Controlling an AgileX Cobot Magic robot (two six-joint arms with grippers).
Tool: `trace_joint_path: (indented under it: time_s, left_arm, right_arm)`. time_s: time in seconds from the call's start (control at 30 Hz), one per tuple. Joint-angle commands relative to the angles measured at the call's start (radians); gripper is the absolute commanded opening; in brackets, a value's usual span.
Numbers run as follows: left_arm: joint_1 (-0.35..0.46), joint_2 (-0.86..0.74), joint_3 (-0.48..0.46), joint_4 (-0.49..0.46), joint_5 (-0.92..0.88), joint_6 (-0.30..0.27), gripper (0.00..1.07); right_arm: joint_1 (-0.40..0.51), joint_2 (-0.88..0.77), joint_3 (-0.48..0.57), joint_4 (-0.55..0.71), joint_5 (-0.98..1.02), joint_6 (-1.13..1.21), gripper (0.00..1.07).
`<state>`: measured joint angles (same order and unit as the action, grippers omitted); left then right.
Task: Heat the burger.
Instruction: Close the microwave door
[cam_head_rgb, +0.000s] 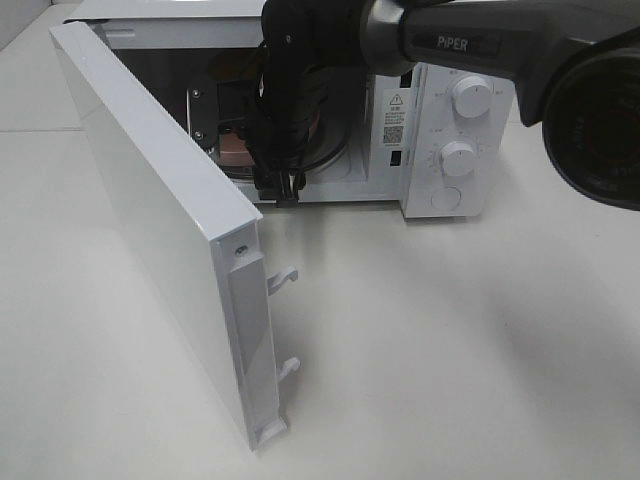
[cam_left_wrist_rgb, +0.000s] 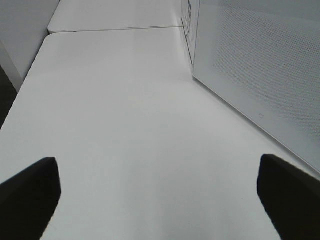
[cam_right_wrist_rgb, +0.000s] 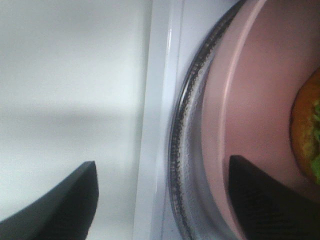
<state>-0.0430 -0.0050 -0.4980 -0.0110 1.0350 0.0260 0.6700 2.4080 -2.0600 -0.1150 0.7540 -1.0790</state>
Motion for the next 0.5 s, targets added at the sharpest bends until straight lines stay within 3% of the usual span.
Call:
trace_joint_path:
  time_s: [0.03, 0.5]
  left_arm:
    - [-0.003, -0.019, 0.002, -0.005, -0.004, -0.003, 1.02]
    - [-0.003, -0.019, 0.002, -0.005, -0.004, -0.003, 1.02]
  right_arm:
    - [0.001, -0.019, -0.005, 0.009, 0.032, -0.012, 0.74]
    - [0.001, -0.041, -0.005, 0.035, 0.109, -0.011, 0.75]
